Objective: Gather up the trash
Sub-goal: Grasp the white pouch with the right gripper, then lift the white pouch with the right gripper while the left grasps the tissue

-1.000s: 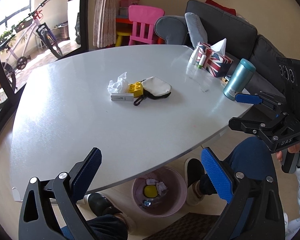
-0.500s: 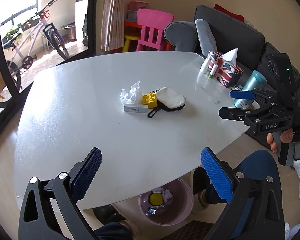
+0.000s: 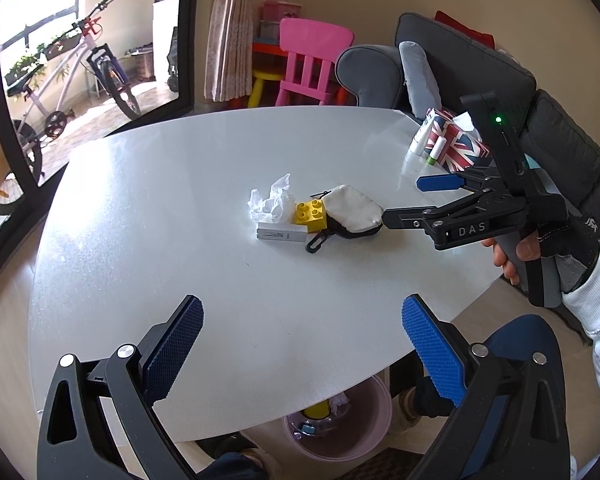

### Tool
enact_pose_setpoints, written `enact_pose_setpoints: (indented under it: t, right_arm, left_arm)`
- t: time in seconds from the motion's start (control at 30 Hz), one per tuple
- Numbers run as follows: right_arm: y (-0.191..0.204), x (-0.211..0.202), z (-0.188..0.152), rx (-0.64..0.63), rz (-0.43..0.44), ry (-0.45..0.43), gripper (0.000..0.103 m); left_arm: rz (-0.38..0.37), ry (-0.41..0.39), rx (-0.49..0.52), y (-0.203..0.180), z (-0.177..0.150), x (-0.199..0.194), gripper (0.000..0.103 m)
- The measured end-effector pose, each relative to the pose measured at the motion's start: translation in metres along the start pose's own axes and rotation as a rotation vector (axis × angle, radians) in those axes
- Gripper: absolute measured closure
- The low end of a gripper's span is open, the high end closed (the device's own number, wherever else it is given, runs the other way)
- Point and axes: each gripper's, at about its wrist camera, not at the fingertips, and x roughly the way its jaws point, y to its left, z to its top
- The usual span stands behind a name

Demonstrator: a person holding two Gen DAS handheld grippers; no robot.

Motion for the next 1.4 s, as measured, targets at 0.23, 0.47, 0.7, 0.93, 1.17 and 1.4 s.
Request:
enact_pose_setpoints:
  t: [0.23,0.47,0.7,0.93,1.17,1.4]
  right_arm:
    - [-0.005,0.036,0.013,-0.018,0.000,0.079,0.005]
    - [-0.007,0.062,0.023,-0.045,-0.005,0.150,0.005]
    - [-0.004,0.081,0.025,-0.067,-0.020,0.199,0.005]
    - [-0.004,0.090,0.023,-0.079,-0.029,0.207,0.005]
    - [0.001,0.085,0.022,-0.095,-0.037,0.171,0.023]
    - [0.002,0.078,0.018,-0.082,-0.039,0.153,0.027]
  left_arm:
    - [0.005,0.006,-0.005,0.004,0.005,0.004,0.007]
    - [0.003,0.014,-0.009,0.005,0.007,0.009,0.007]
    - [0.001,0.018,-0.014,0.006,0.008,0.011,0.007]
    - [-0.003,0.024,-0.032,0.010,0.004,0.015,0.007]
    - [-0.006,0.024,-0.048,0.014,0.002,0.017,0.007]
    - [-0.010,0.017,-0.063,0.020,0.002,0.017,0.007]
